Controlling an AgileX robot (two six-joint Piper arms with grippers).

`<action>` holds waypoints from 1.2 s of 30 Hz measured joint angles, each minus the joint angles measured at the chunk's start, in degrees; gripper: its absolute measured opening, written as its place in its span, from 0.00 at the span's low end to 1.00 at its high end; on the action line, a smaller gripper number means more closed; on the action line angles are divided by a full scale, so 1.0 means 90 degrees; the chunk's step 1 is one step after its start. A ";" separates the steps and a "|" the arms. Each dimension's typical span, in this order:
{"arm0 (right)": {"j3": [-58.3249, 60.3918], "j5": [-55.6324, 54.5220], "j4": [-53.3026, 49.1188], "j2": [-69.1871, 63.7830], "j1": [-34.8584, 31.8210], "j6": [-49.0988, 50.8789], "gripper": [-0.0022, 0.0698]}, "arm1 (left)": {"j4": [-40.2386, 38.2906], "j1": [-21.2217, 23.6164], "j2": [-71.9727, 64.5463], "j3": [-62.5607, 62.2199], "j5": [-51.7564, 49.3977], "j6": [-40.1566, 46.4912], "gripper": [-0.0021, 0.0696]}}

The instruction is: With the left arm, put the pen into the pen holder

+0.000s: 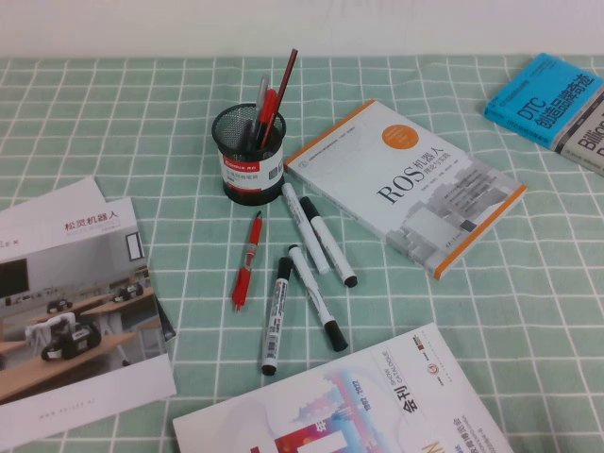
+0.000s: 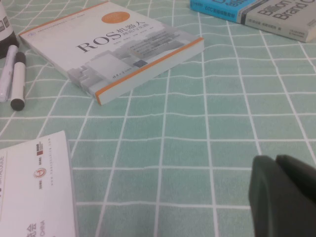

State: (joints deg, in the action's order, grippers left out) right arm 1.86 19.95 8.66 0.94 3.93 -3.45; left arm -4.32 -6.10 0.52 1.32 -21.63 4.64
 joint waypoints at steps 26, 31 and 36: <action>0.0000 0.0000 0.0000 0.0000 0.0000 0.0000 0.00 | 0.0134 0.0000 0.0000 0.0000 0.0000 0.0000 0.03; 0.0000 0.0000 0.0000 0.0000 0.0000 0.0000 0.00 | 0.0134 0.0000 0.0000 0.0000 0.0000 -0.0004 0.03; 0.0000 0.0000 0.0000 0.0000 0.0000 0.0000 0.00 | 0.0134 0.0000 0.0000 0.0000 0.0000 -0.0004 0.03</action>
State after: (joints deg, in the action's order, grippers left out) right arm 1.86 19.95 8.66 0.94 3.93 -3.45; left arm -3.12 -6.10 0.52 1.32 -21.63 4.61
